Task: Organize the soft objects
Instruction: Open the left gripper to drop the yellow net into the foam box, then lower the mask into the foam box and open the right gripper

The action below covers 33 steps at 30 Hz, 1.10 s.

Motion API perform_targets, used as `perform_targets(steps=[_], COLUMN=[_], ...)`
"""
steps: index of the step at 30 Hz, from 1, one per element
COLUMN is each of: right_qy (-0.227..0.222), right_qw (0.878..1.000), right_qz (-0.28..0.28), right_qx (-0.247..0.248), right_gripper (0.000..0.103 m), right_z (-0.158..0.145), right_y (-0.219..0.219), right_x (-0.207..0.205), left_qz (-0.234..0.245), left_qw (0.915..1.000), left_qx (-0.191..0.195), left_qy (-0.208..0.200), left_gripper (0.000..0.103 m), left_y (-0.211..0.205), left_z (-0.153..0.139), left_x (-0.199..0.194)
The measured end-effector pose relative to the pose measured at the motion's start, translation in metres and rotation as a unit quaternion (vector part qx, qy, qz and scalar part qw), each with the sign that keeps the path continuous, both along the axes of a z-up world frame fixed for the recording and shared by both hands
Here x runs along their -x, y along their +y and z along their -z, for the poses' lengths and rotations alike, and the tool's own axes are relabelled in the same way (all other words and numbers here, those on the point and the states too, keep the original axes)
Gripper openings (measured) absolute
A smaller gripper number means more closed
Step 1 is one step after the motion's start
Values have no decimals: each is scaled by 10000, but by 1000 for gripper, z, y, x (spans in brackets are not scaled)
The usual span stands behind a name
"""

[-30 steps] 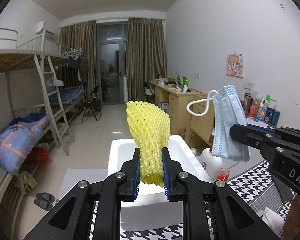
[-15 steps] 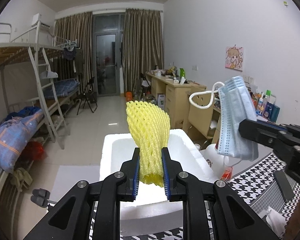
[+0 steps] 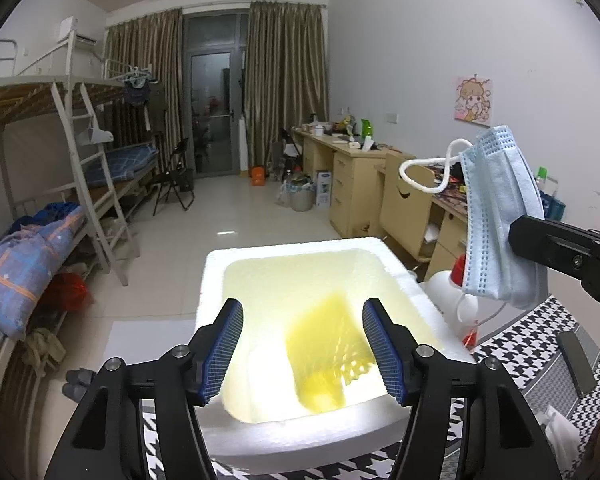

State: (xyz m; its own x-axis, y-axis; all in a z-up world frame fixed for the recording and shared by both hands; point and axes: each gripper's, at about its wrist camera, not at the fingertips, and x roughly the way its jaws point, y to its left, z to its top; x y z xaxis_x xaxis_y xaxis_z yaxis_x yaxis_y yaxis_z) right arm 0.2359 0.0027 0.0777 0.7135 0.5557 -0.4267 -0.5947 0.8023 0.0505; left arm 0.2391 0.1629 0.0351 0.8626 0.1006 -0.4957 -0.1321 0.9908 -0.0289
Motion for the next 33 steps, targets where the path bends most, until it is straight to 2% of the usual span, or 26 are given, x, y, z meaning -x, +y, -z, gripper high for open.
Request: perform_targets(steps=[1,4,10,33], right_qy=[27,41,74,219], right_qw=[10000,10000,9999,9981], right_qz=[-12,-34,-125,-498], right_qx=[0,34,49,276], right_gripper=[9,9,9,9], right_z=[1,1,1,14], right_y=[1,5,12,55], right_x=[-1,-2,-3,-5], left_qz=[-32,-237,-498,-1023], left_qw=[10000,9996,9981,9942], left_qx=[1,-17,101,14], left_qy=[-18,-169,-337,-337], left_gripper=[71,93,101,102], left_y=[1,7,19,49], left_z=[0,-3,-9,-4], left_x=[2,12,30,82])
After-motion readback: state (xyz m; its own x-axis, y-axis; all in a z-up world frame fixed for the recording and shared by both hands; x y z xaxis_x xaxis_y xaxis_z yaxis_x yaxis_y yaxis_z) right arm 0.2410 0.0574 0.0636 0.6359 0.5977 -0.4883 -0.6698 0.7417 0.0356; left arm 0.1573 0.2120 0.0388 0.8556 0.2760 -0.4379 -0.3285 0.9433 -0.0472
